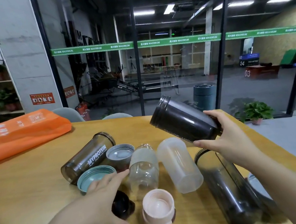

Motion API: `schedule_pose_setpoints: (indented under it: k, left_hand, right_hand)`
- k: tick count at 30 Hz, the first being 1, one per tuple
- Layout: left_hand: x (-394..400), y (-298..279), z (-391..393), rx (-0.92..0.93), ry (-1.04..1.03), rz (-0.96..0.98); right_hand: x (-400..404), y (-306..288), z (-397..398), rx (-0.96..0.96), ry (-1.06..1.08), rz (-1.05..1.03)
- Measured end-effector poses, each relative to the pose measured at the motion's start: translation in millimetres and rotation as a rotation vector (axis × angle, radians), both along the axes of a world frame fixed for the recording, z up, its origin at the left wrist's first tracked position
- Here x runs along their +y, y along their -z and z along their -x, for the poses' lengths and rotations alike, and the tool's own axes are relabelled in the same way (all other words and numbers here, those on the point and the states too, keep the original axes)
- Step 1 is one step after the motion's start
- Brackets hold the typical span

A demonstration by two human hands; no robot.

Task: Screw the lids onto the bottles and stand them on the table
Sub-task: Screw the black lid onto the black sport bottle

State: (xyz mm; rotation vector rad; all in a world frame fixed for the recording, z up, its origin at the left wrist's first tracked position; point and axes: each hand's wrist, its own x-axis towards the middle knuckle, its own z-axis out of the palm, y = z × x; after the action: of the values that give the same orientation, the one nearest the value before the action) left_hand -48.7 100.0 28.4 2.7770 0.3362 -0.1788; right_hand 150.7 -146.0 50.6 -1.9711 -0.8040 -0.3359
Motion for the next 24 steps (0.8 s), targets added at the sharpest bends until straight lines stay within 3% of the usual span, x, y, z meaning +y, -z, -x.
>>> schedule_pose_setpoints:
  k: [24]
  left_hand:
    - [1.6, 3.7, 3.1, -0.196, -0.047, 0.158]
  right_hand:
    - [-5.1, 13.7, 21.8, 0.051, 0.015, -0.086]
